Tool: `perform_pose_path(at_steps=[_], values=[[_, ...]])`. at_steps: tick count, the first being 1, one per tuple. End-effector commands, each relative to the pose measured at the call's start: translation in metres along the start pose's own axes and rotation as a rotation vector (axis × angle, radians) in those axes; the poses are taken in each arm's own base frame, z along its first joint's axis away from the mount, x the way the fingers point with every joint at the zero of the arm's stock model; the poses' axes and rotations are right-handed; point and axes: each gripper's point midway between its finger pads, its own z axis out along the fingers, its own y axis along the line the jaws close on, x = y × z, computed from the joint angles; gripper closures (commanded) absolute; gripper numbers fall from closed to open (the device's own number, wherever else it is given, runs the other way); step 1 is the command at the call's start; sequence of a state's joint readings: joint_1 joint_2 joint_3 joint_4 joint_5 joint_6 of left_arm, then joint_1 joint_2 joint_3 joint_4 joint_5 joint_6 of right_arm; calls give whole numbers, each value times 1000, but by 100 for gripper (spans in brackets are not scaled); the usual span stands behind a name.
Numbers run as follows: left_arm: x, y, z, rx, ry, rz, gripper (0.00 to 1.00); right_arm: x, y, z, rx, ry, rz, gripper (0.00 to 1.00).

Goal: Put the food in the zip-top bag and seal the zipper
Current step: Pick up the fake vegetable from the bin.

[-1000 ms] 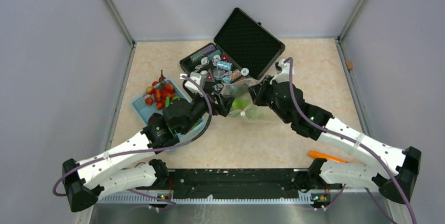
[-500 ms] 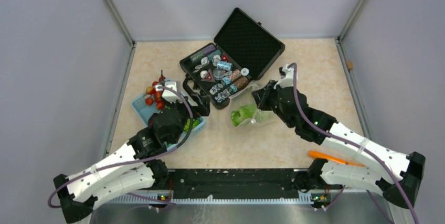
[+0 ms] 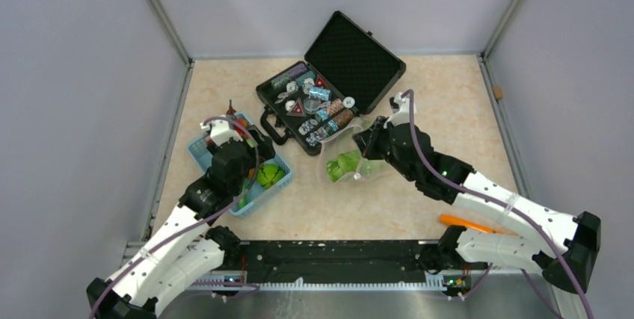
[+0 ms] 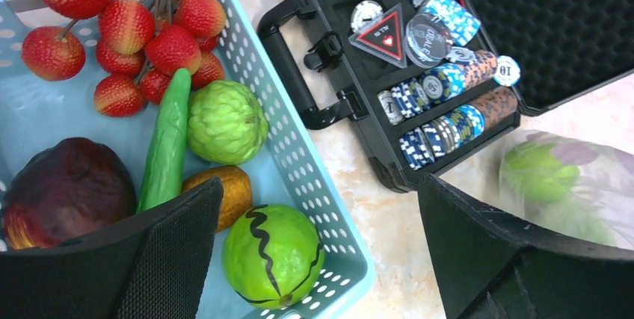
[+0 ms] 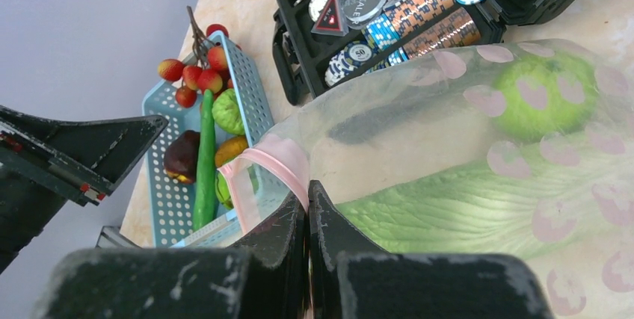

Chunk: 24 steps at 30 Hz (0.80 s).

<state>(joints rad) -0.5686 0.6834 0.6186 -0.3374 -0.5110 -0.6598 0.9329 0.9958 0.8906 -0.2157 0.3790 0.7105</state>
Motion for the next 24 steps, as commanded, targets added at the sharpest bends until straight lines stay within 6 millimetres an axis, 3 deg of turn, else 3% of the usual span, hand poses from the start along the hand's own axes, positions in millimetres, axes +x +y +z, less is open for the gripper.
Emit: perform_pose_path(at_steps=[1,7,14,21,24], values=[[5,12,5,-56,47,-22,1,-18,13,-2,-40,-47,22,100],[16,31,21,-127,88,2,1,-16,13,-1,-46,-39,22,100],[-4,48,54,-221,87,37,1,-11,21,1,-80,-12,16,100],[14,77,74,-259,157,-9,2,-11,21,-1,-87,-10,24,100],[21,95,78,-303,142,0,10,-11,21,-1,-87,-12,27,100]])
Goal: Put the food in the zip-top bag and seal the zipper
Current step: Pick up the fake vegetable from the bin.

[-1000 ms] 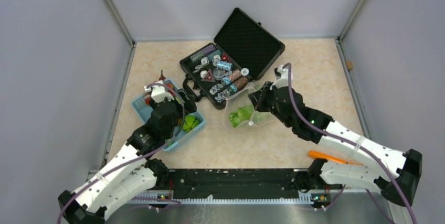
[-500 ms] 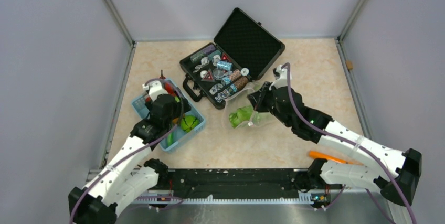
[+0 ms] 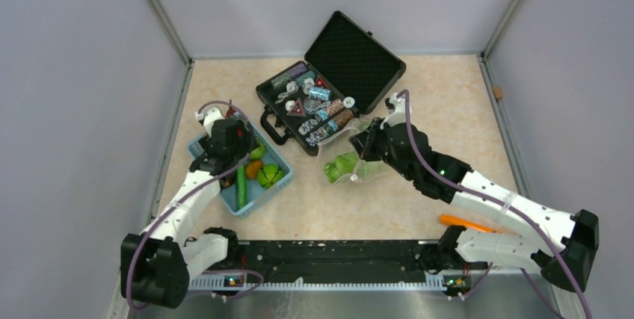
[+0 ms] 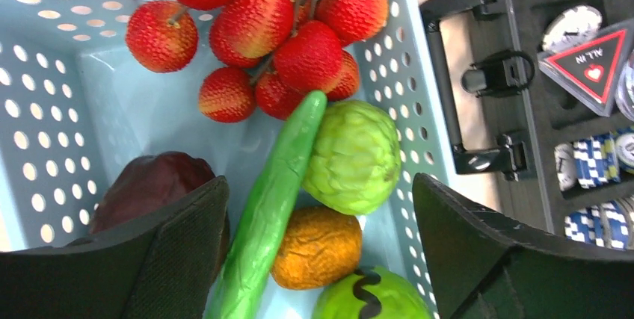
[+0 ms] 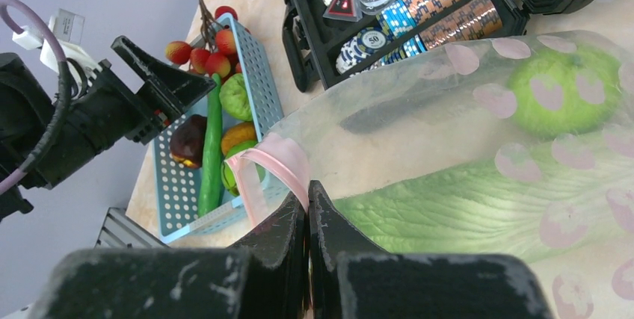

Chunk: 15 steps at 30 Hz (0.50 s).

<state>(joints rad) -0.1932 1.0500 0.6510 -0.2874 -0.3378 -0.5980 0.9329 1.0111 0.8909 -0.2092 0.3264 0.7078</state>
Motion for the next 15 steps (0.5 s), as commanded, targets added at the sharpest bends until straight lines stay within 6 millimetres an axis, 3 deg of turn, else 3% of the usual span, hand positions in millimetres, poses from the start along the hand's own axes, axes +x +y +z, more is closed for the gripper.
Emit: perform_pose_path(at_steps=[1,7,10,15], values=[[-3,3,12,20,-45,7,13,-19,14,-3,-53,-55,34,100],[11,9,24,-1,-12,62,23,-22,15,-6,-67,-74,40,100],[11,29,24,-110,4,90,32,-21,13,-7,-58,-66,35,100],[14,26,23,-63,0,64,36,-23,6,-10,-36,-90,42,100]])
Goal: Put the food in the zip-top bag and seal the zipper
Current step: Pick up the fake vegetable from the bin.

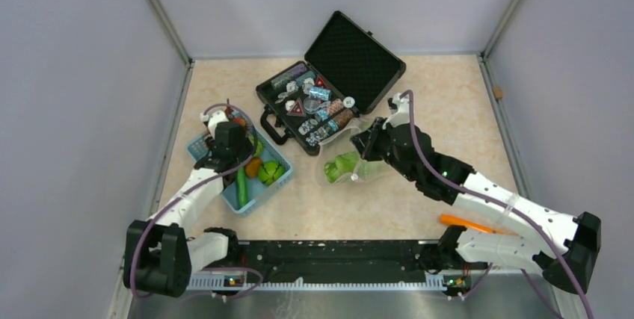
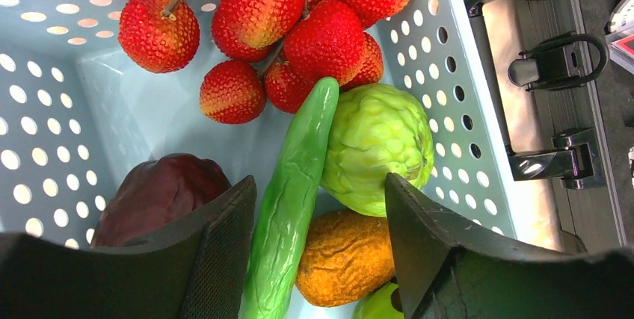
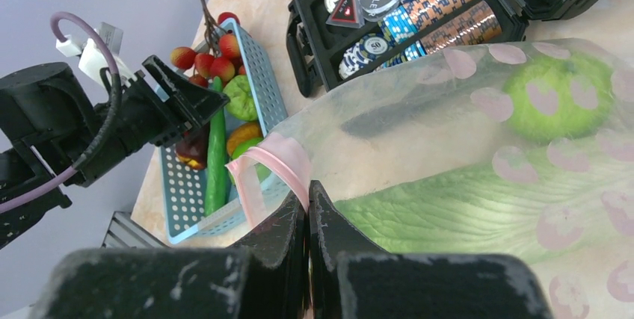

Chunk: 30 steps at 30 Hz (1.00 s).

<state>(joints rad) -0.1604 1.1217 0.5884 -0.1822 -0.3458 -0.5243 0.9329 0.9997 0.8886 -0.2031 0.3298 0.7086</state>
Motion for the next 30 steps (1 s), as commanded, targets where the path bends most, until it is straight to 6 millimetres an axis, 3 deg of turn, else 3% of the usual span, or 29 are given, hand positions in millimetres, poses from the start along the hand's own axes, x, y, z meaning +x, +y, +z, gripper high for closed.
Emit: perform_pose_path(at_steps=[1,4,8,12,20,30], values=[[0,4,0,5,-16,-6,36,-20,5,-8,-31,-78,36,100],[-1,-6,-6,85,-37,-15,33,-21,7,-8,-35,-76,31,100],[-9,-9,-17,113,-68,-30,25,-19,7,-7,-35,-69,29,100],[-18,-11,-29,133,-77,-22,23,-17,6,-6,-33,-69,32,100],[-9,-3,-20,104,-66,-8,35,-17,5,-5,-32,-72,26,100],[6,3,5,58,33,-1,37,-19,9,-5,-49,-74,23,100]])
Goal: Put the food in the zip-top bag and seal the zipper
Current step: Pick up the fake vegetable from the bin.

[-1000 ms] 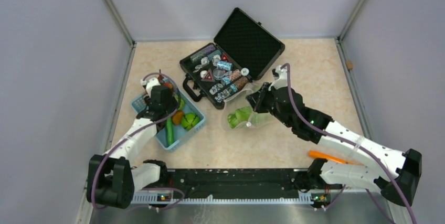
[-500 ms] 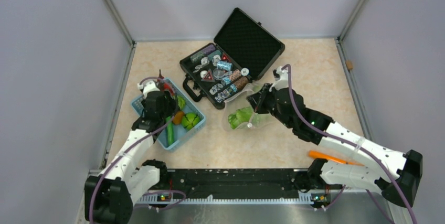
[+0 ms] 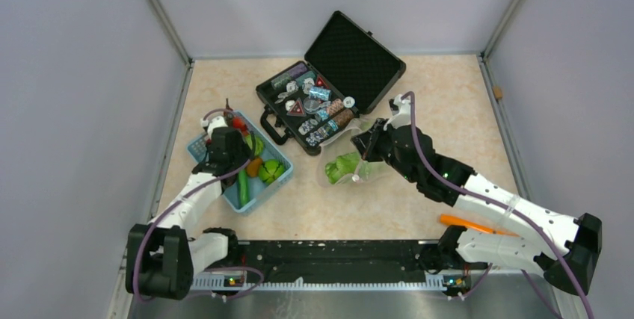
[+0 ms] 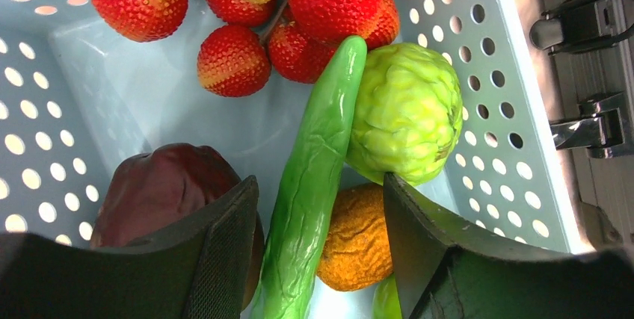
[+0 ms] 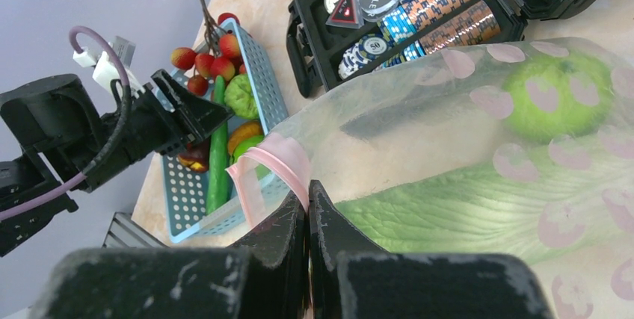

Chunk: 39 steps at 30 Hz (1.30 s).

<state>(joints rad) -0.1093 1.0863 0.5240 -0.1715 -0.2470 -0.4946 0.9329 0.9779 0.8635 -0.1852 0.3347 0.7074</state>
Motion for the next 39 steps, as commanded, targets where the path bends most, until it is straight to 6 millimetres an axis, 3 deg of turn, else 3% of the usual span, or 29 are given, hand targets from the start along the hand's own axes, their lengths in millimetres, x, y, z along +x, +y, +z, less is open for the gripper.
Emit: perform_pose_path(at_steps=[1,5,16,20,27,34,39], values=[[-14,-6,6,17,-21,-3,40,-19,11,-3,-43,-60,20,100],[-14,-7,6,26,-26,-13,56,-21,9,-5,-34,-67,16,100],[-21,-13,-8,70,-51,-42,73,-19,8,-4,-34,-68,13,100],[-31,-11,-18,58,-84,-53,90,-20,9,-5,-37,-69,16,100],[-57,-22,-43,155,-214,-104,100,-19,8,-5,-34,-69,15,100],[-66,-27,-58,207,-272,-132,100,-19,6,-4,-29,-68,16,100],[-77,-41,-74,306,-321,-160,100,-18,6,-4,-29,-67,14,100]])
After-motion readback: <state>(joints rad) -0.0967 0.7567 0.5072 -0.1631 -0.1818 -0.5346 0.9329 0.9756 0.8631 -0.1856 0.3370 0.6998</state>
